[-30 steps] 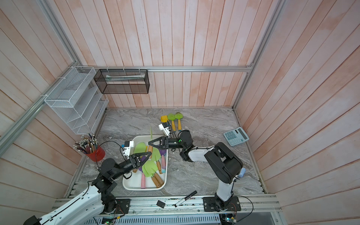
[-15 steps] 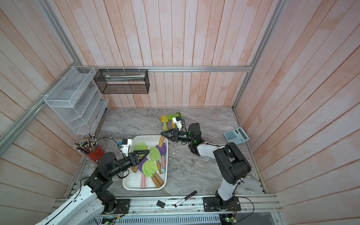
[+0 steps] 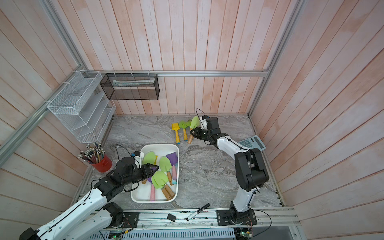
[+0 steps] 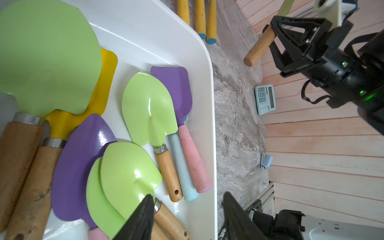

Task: Take the shovel out of the storage box
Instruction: Place the shovel at the center of the board.

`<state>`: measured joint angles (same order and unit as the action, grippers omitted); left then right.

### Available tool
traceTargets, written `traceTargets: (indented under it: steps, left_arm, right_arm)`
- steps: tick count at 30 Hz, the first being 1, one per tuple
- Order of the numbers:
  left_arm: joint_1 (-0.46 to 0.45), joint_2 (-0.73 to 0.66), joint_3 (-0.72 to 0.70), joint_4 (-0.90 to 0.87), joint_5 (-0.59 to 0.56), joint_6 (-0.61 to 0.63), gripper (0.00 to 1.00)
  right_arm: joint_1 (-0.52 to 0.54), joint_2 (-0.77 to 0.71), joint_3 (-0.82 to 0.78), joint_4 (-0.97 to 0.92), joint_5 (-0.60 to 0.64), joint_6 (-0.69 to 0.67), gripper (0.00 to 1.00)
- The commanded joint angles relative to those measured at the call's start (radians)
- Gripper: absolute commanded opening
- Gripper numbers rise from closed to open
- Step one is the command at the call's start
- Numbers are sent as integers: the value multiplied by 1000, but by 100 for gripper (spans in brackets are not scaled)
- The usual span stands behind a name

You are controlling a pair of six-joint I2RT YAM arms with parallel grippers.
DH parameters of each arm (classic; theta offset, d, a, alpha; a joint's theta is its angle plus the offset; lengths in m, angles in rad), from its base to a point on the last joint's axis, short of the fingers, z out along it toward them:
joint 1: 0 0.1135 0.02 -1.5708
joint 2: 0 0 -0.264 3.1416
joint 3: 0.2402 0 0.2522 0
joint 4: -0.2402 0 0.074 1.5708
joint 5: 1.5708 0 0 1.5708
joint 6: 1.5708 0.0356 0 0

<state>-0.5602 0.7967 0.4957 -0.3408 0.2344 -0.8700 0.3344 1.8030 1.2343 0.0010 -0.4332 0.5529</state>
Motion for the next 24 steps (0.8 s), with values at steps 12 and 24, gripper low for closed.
traceTargets:
  steps: [12,24]
  left_arm:
    - [-89,-14,-44,24,-56,-9,55]
    - [-95,-60,-86,11,-52,-27,55]
  right_arm:
    - [-83,365,406,-348,325,-211,20]
    - [-71,556,642,-434,331,-221,20]
